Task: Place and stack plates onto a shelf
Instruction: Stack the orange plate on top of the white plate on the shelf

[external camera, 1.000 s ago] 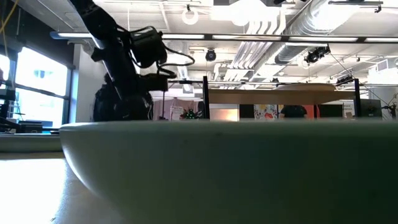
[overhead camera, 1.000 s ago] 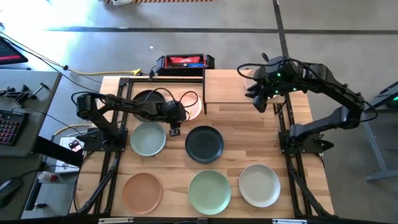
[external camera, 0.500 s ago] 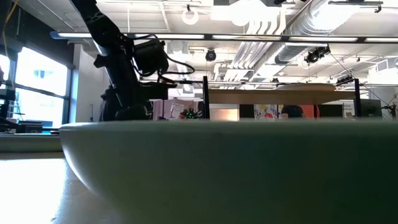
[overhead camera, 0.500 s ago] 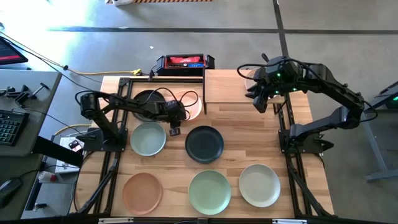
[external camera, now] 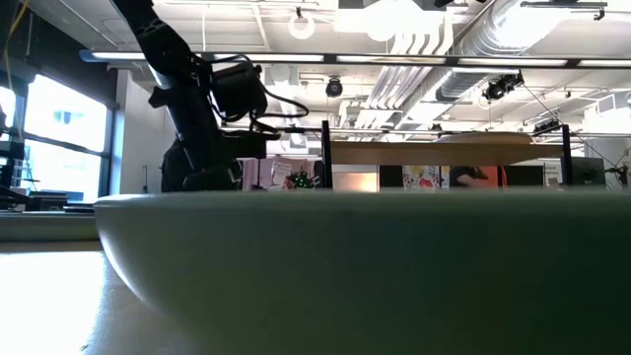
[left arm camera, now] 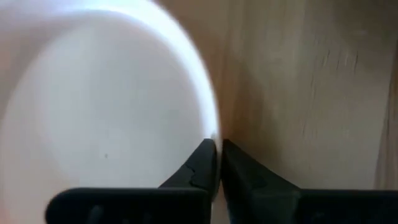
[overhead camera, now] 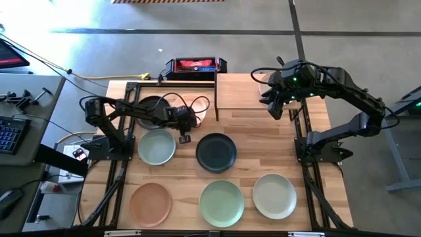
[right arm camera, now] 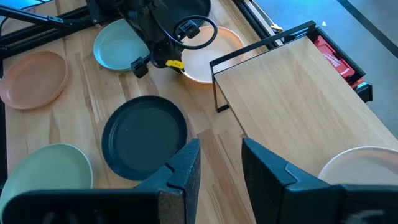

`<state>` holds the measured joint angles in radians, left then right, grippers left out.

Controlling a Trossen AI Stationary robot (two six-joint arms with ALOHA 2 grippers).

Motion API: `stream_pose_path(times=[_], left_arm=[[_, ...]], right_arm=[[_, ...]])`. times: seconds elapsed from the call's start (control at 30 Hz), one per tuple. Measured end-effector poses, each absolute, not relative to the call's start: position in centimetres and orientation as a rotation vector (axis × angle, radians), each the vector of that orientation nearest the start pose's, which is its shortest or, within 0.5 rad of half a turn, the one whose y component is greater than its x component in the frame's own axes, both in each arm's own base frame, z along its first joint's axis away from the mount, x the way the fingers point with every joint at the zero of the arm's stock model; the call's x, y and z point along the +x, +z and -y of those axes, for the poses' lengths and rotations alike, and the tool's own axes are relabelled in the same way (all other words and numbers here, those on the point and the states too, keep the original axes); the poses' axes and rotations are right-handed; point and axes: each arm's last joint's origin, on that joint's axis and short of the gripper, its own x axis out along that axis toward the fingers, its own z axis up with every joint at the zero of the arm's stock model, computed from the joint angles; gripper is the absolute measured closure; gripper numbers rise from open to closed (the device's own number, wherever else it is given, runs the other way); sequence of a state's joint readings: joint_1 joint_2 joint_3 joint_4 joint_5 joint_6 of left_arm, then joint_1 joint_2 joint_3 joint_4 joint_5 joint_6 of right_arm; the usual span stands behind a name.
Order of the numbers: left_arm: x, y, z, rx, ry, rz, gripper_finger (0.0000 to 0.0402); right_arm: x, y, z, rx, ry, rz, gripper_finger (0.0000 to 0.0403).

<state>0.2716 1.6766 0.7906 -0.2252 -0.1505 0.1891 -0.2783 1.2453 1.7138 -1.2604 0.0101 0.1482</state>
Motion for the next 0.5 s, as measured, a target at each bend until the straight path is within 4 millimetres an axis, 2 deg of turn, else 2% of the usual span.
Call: stream_pose_path(times=[0.23,0.5], left_arm=[[28.5,13.4,-7.5,0.126,0.264,-1.128,0.0398],[30.6,16.3,-7.0,0.270,0.282,-1.123,0.0399]], right_arm=[[18.7,44.9,5.4,0.246,-0.331,-0.767,0.0306],[18.7,44.9,5.4,0.254,-0.335,-0.765,0.0306]])
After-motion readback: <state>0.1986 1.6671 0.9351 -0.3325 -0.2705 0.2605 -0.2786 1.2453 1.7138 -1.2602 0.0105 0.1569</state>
